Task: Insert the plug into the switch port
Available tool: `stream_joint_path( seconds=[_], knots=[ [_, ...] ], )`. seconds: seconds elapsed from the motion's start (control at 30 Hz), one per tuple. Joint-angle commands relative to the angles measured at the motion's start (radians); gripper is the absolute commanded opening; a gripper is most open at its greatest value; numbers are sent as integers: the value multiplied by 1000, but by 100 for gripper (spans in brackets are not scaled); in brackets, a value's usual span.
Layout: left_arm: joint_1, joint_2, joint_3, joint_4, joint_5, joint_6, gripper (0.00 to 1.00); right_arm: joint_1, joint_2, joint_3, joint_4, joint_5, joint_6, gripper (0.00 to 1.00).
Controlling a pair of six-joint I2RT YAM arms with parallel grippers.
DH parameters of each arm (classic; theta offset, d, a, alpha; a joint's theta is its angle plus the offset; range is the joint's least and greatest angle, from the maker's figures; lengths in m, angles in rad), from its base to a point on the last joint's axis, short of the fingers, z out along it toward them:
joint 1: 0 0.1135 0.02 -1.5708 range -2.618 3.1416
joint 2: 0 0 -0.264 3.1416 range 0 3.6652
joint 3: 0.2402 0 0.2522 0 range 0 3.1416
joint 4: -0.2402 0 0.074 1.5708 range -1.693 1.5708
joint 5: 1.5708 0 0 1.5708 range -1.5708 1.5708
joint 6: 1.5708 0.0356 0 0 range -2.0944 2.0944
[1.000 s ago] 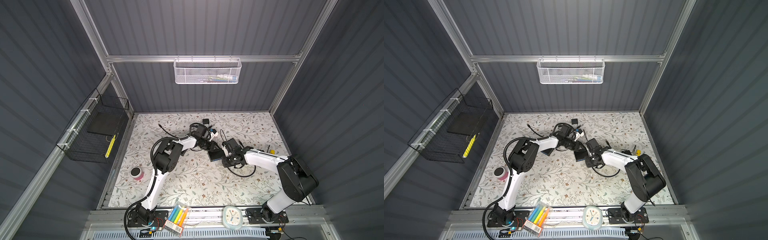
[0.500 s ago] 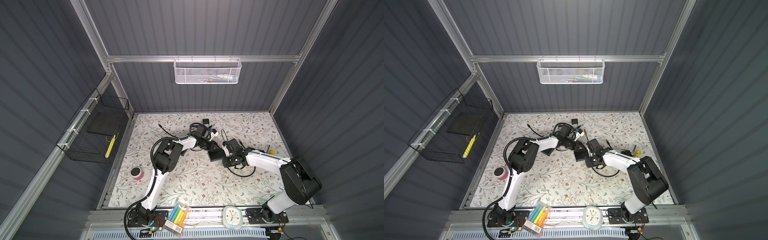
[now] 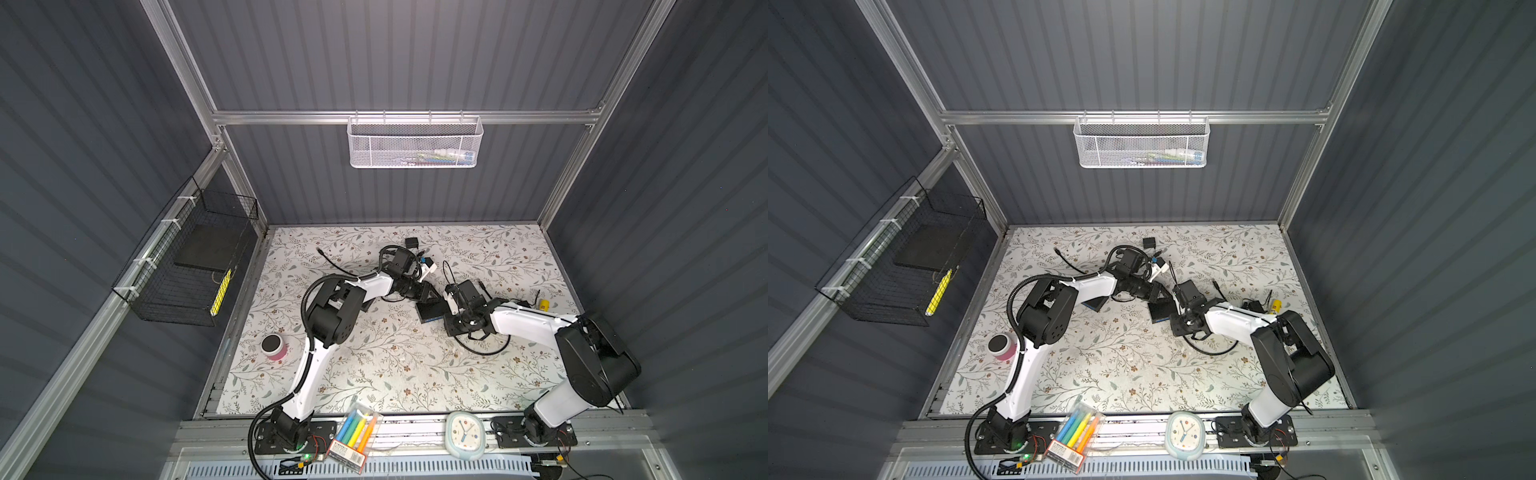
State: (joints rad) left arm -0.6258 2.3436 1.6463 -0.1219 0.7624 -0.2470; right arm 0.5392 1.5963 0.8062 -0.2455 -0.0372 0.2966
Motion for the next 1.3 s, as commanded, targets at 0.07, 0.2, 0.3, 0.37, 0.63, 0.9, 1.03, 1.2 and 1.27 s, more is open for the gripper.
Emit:
stream_joint_path(
  seconds=[0.07,0.2,0.3,0.37,0.63,0.9,1.03,1.2,1.27],
  knots=[
    [-10,36,-16,-76,-14,-5,30,-4,-4,-3,43,37,11,0],
    [-10,29,-27,-69,-12,-5,29,-6,7,9,47,51,9,0],
    [-10,28,-39,-60,-11,-12,29,-13,20,20,66,55,11,0],
    [-11,26,-51,-48,-8,-20,28,-16,31,30,73,57,16,0],
    [-11,16,-93,-4,-1,-46,27,-19,20,49,78,81,22,0],
    [-14,13,-115,28,6,-67,25,-20,50,77,91,91,-6,0],
    [-17,12,-127,42,11,-73,25,-20,80,90,108,83,-8,0],
    [-21,14,-137,54,19,-77,24,-22,82,137,89,82,-51,0],
    [-23,16,-141,58,24,-77,24,-21,78,158,71,80,-79,0]
  ],
)
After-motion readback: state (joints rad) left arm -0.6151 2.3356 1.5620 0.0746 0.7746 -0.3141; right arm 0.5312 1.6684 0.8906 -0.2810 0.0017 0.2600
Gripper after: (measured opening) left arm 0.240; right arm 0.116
